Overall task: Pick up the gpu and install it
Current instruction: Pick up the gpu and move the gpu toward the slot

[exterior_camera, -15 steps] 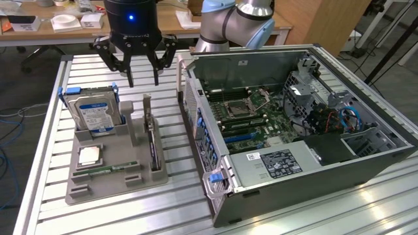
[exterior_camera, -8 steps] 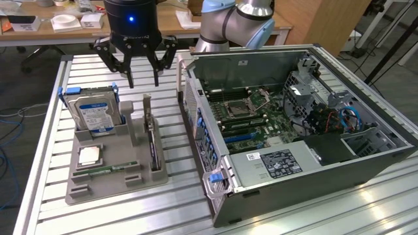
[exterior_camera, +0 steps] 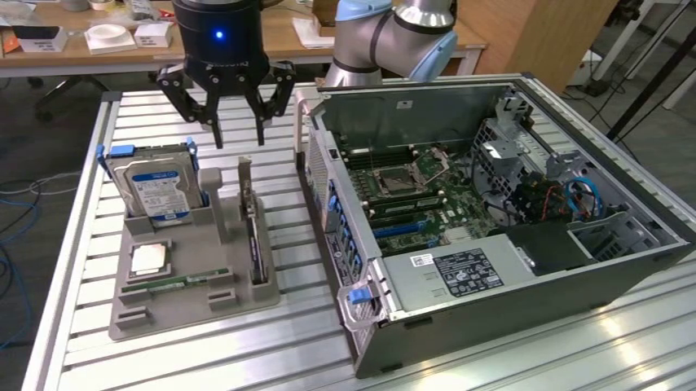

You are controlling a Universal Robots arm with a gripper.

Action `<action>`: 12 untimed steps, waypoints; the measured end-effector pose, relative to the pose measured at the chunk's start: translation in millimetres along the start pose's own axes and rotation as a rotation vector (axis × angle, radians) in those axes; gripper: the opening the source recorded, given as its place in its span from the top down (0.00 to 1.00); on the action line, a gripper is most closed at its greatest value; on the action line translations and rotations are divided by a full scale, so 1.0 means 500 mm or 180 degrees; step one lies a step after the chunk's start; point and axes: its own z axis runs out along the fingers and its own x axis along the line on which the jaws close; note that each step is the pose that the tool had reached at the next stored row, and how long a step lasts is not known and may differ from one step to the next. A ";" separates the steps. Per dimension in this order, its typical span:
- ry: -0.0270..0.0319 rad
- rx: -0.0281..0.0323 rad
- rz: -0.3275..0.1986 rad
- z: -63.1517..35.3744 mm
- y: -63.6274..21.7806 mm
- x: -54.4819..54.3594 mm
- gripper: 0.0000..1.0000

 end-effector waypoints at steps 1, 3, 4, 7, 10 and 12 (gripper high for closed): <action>0.0000 0.0000 0.0000 0.001 0.000 0.000 0.45; 0.0000 0.0000 0.0000 0.002 0.000 0.000 0.45; 0.0000 0.0000 0.0000 0.002 0.000 0.000 0.45; 0.0000 0.0000 0.0000 0.004 0.000 0.000 0.45; 0.0000 0.0000 0.0000 0.006 0.000 0.000 0.45; 0.0000 0.0000 0.0000 0.007 0.000 0.000 0.45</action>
